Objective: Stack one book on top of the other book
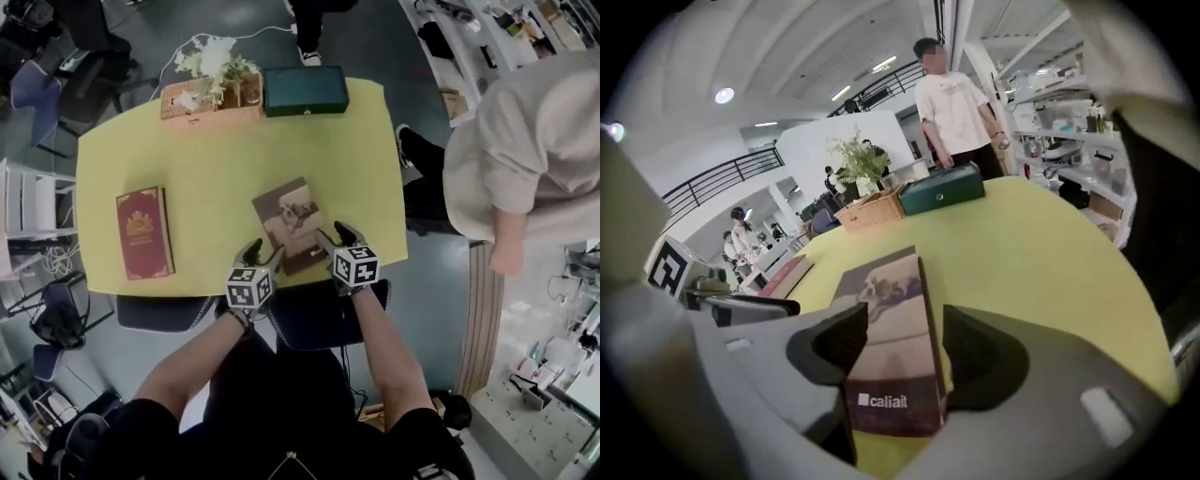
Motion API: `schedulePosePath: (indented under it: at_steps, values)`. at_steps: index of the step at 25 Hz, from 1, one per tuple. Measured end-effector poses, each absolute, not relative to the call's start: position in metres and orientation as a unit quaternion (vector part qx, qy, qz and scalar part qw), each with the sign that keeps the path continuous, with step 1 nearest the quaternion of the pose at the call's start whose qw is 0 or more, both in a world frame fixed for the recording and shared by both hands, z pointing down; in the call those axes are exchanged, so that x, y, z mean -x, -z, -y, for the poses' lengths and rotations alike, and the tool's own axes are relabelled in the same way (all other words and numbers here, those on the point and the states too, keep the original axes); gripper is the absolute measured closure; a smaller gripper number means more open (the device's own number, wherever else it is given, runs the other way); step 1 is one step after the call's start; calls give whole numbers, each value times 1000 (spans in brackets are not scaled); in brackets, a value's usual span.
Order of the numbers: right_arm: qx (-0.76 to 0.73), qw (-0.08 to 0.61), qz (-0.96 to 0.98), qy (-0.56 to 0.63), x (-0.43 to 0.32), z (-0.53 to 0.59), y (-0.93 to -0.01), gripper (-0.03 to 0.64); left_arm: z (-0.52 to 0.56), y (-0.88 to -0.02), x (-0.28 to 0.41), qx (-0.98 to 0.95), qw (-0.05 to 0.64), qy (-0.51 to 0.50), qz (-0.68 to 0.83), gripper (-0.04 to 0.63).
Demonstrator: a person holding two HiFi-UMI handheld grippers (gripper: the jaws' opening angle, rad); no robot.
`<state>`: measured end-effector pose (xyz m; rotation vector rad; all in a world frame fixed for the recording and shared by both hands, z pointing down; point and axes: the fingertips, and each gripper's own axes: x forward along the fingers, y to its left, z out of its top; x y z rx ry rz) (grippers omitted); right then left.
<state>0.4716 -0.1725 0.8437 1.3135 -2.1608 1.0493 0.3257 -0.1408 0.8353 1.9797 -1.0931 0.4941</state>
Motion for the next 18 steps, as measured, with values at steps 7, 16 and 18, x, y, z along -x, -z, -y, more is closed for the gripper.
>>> schedulePosePath:
  at_steps: [7, 16, 18]
  values:
    - [-427, 227, 783, -392, -463, 175, -888, 360, 143, -882, -336, -763, 429, -203, 439, 313]
    - [-416, 216, 786, -402, -448, 164, -896, 414, 141, -896, -336, -735, 444, -191, 475, 334]
    - [-422, 213, 781, -407, -447, 163, -894, 419, 144, -896, -334, -734, 441, -192, 480, 334]
